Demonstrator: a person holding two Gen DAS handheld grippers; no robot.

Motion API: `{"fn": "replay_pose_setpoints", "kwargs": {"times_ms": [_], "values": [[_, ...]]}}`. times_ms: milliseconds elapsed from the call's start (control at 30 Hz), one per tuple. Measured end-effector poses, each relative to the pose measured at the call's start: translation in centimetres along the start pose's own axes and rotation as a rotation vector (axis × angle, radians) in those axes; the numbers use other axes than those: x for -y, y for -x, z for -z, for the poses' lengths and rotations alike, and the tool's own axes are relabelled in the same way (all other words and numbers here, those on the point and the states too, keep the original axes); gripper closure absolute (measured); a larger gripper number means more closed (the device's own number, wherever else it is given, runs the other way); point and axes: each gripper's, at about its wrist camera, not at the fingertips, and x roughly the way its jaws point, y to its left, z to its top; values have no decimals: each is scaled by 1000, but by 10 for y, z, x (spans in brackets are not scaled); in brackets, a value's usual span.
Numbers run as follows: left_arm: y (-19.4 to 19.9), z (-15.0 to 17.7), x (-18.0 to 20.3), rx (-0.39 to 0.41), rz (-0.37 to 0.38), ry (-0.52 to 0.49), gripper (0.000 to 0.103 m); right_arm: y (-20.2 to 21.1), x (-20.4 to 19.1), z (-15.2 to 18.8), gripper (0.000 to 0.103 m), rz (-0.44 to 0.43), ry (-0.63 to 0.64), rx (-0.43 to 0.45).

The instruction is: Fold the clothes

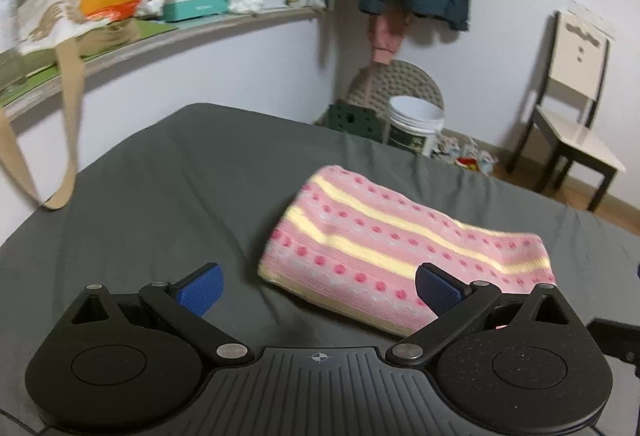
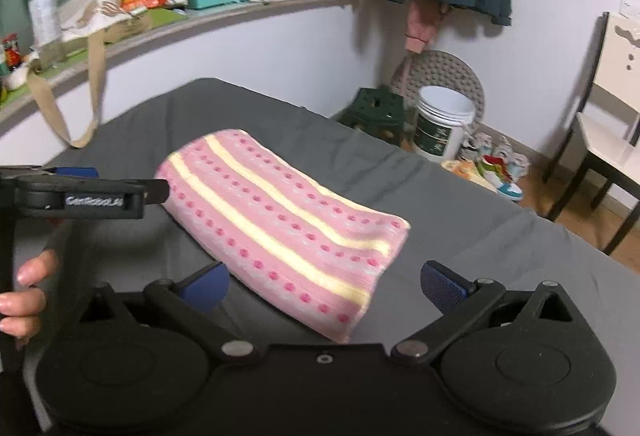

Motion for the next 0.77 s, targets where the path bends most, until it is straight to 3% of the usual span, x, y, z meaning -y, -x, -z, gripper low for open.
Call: {"fn": "replay_pose_setpoints", "kwargs": {"times_ms": [100,367,767], "values": [[2,2,10,-7,33,-39,0,0,5,5,0,17,1,-15],[8,5,21,-4,33,-95,0,-5,7,13,0,9,9,-41],[9,10,30,-18,34,-148,0,-10,26,15,0,-3,-86,-78]]}}
